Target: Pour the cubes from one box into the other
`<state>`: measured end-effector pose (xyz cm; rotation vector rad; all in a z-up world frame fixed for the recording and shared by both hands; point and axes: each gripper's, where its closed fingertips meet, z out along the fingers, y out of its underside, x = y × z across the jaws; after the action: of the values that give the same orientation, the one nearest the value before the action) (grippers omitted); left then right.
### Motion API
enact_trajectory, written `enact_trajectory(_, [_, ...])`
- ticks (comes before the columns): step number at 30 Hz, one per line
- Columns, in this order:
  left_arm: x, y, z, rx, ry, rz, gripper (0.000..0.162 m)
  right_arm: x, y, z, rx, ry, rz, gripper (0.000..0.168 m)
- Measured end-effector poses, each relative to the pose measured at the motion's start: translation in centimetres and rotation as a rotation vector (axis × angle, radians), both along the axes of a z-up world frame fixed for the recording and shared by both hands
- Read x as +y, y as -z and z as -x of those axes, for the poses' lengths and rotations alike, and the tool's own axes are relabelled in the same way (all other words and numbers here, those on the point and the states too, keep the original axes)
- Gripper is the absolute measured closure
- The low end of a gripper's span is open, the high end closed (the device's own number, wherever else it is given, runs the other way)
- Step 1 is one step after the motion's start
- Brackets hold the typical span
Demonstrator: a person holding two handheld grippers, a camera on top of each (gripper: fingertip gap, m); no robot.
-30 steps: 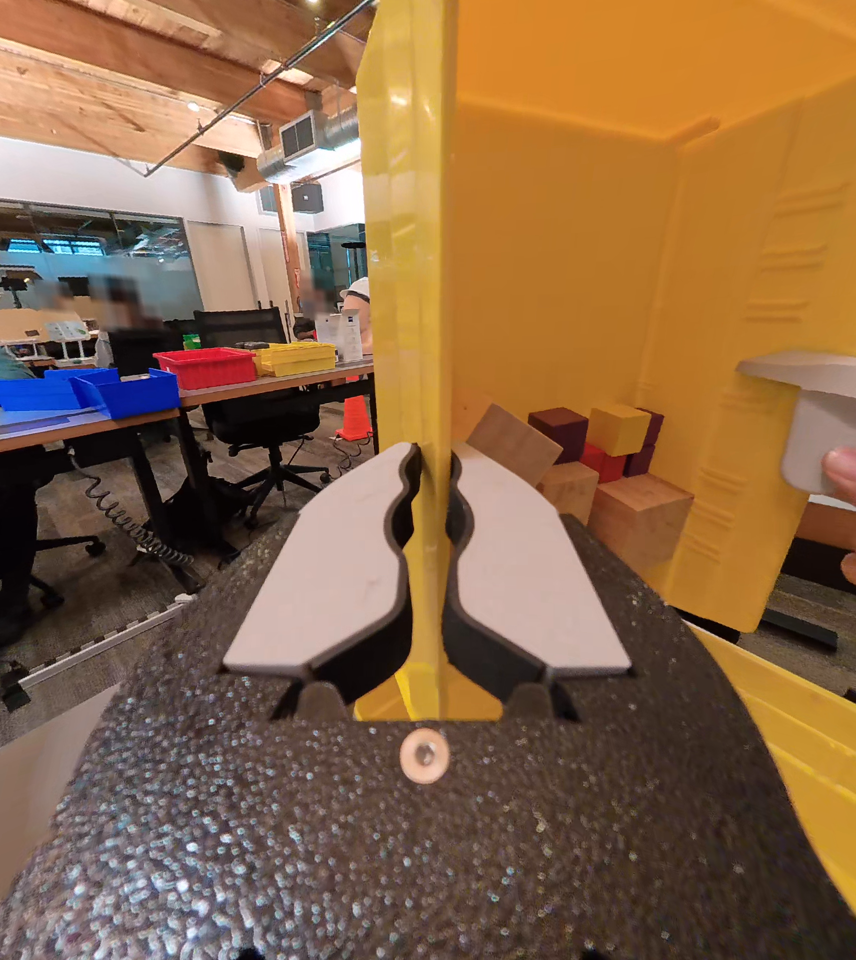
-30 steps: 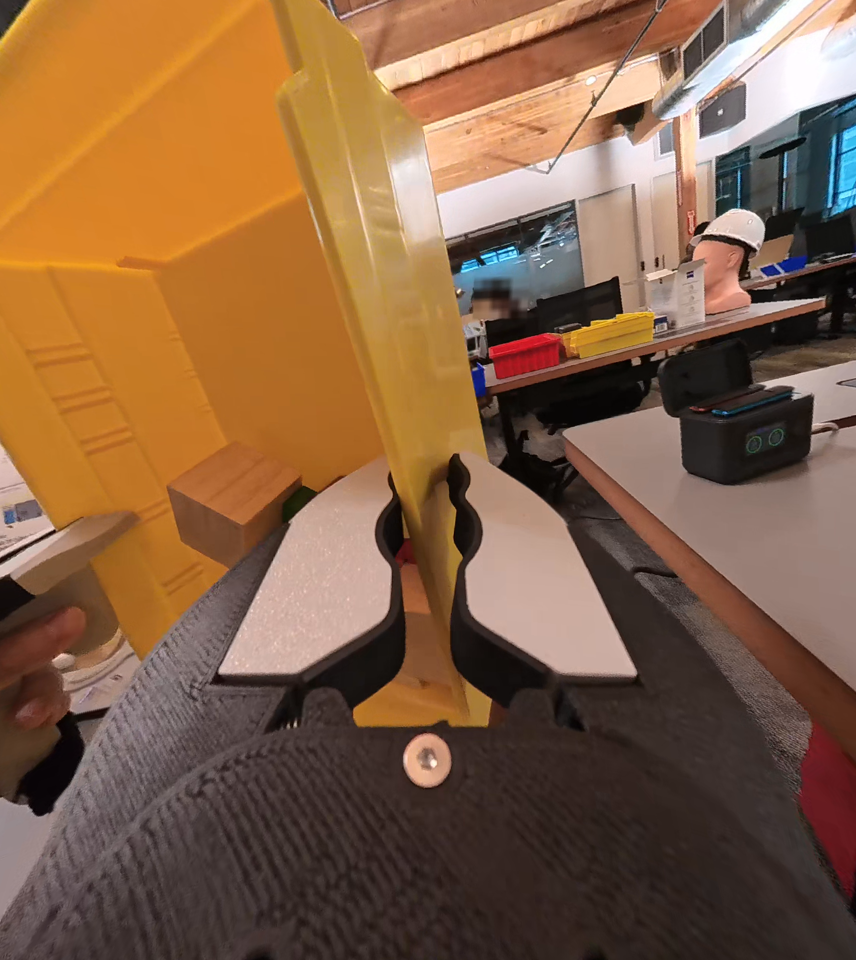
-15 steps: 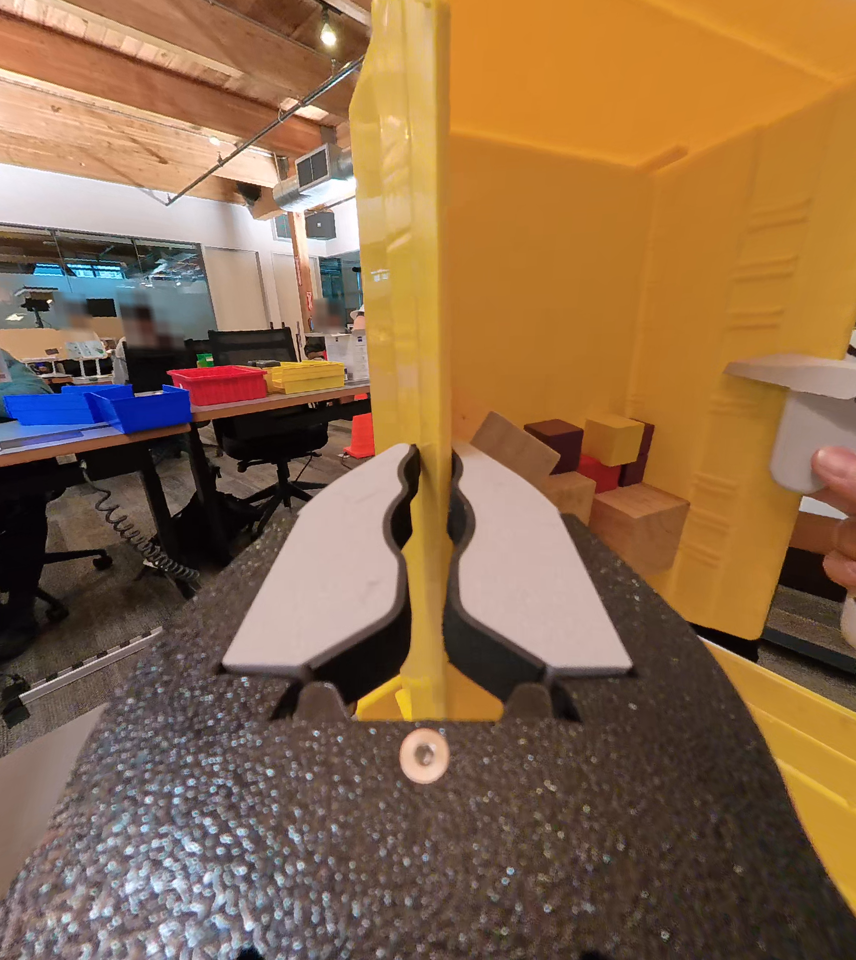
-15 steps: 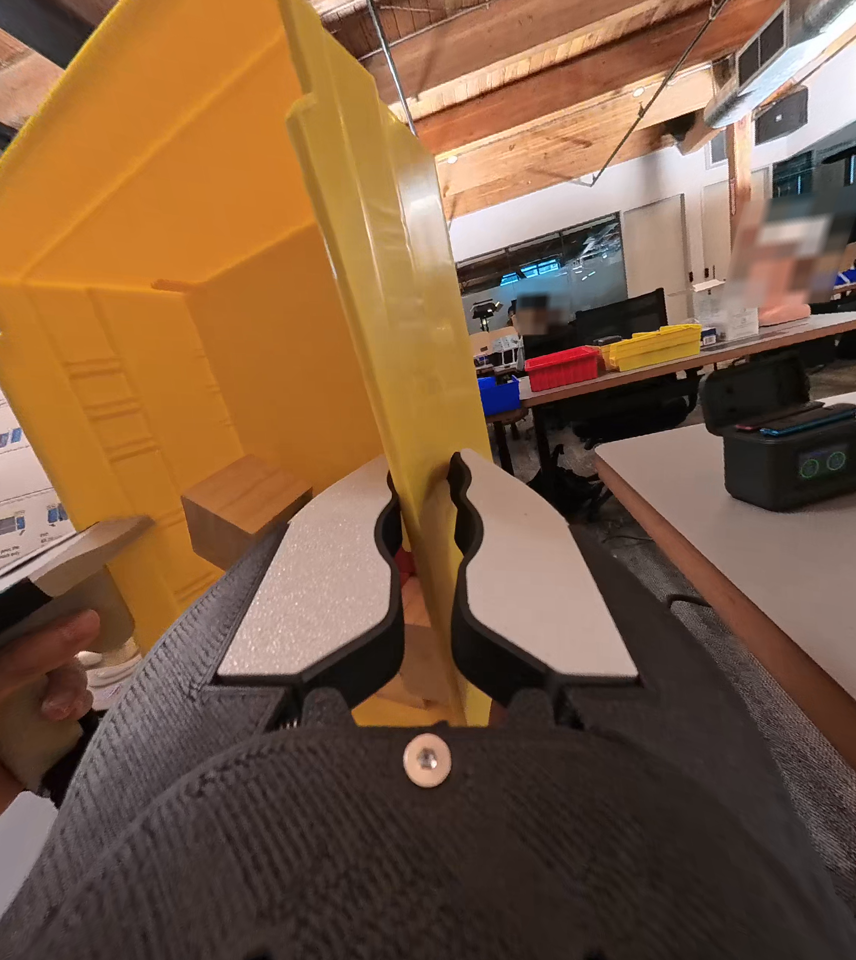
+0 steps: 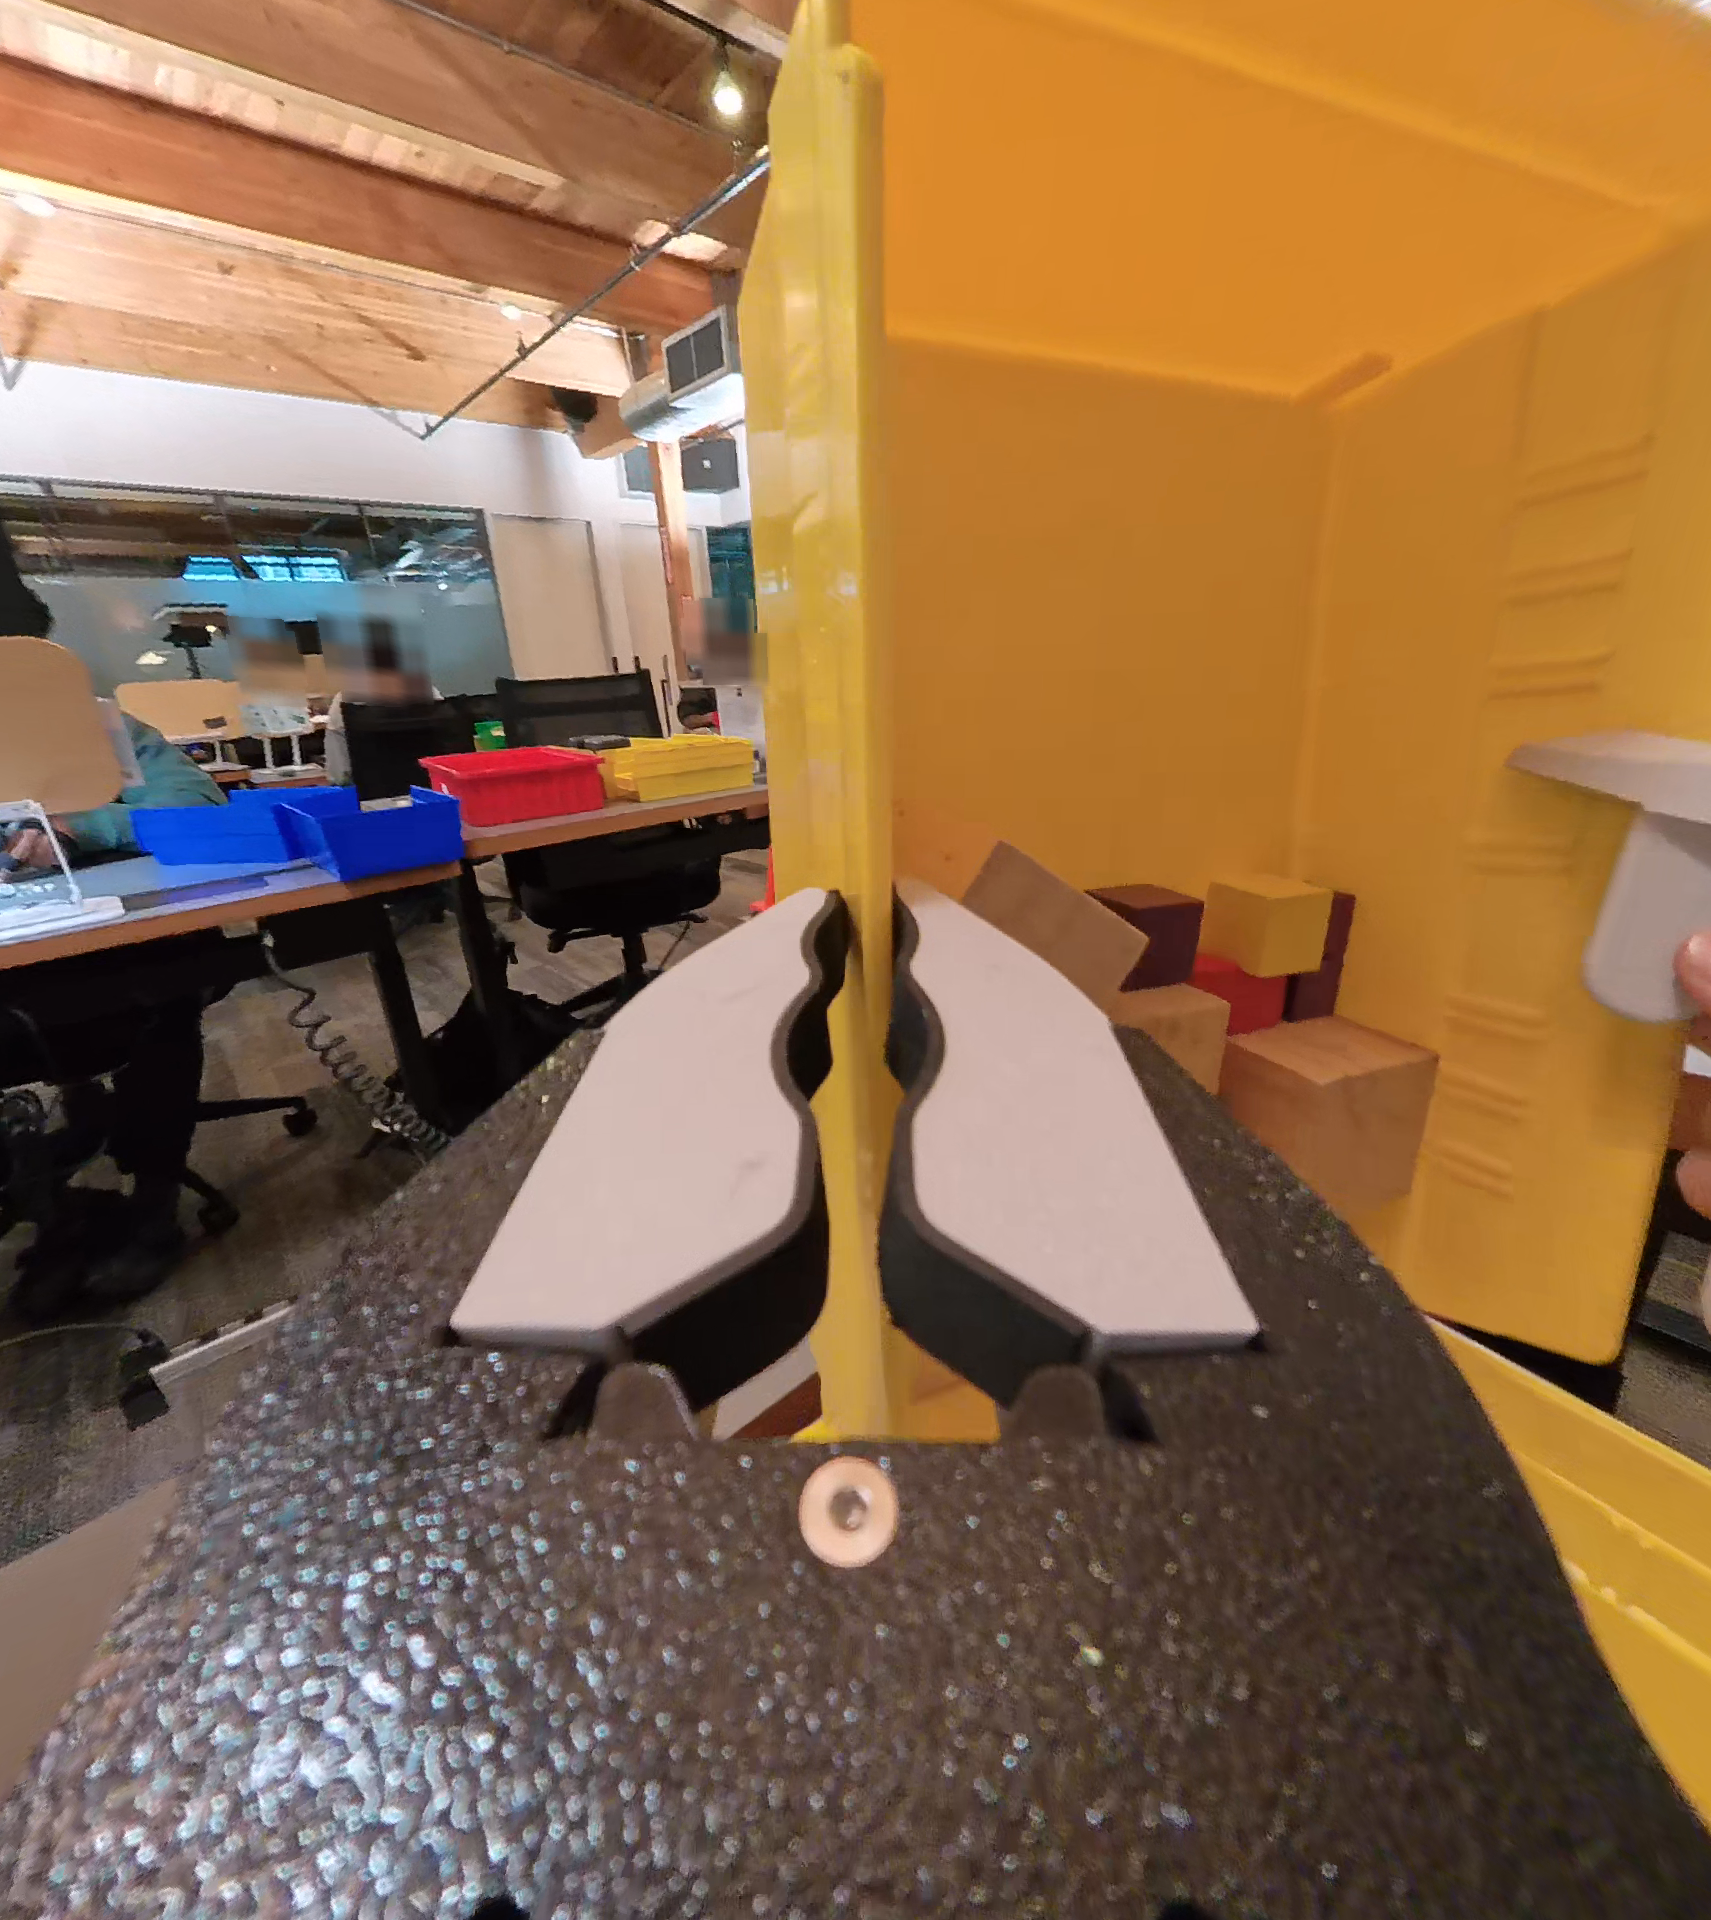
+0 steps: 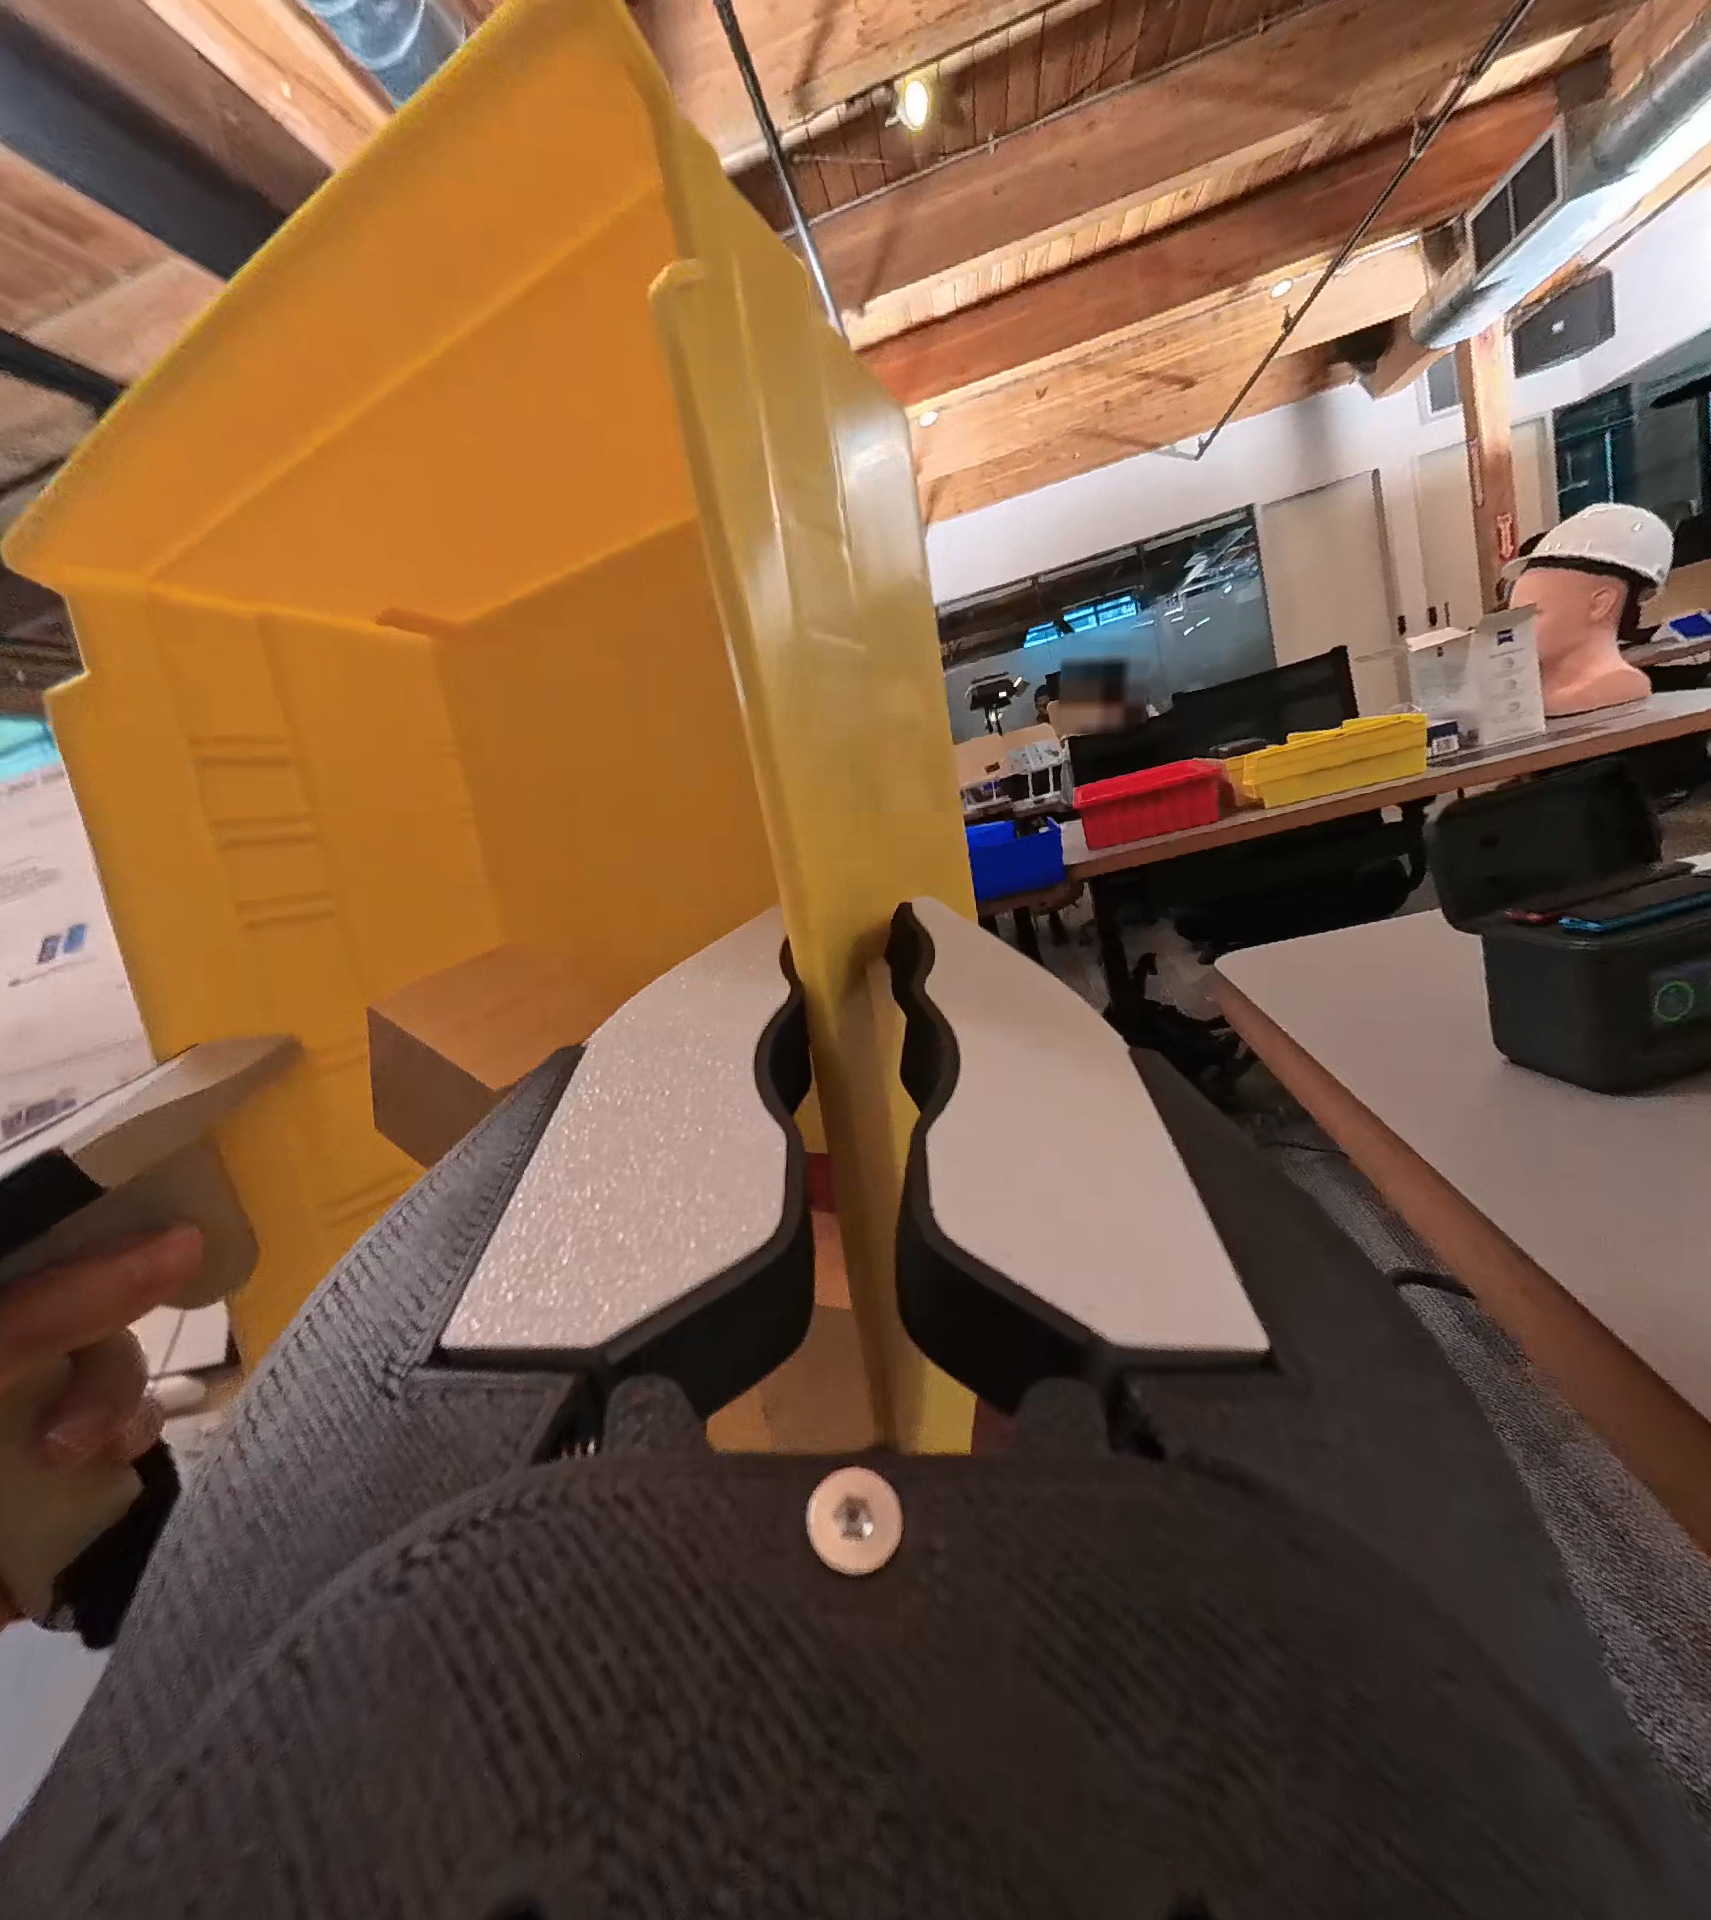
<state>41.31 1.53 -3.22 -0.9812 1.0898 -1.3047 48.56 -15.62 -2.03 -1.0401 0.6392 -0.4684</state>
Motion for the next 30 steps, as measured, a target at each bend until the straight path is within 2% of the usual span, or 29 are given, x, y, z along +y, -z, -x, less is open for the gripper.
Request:
enact_trajectory(5, [-0.2,-0.9,0.5,-0.060,-0.025,-0.008,0.157,-0.3,-1.0,0.9,-0.027,0.018,-0.103,0.155])
enact_trajectory(30, [-1.2,-5.1,1.7,-0.188,-0.040,-0.121,0.157,-1.1,-4.8,1.6,-0.154,-0.066,-0.213,0.153])
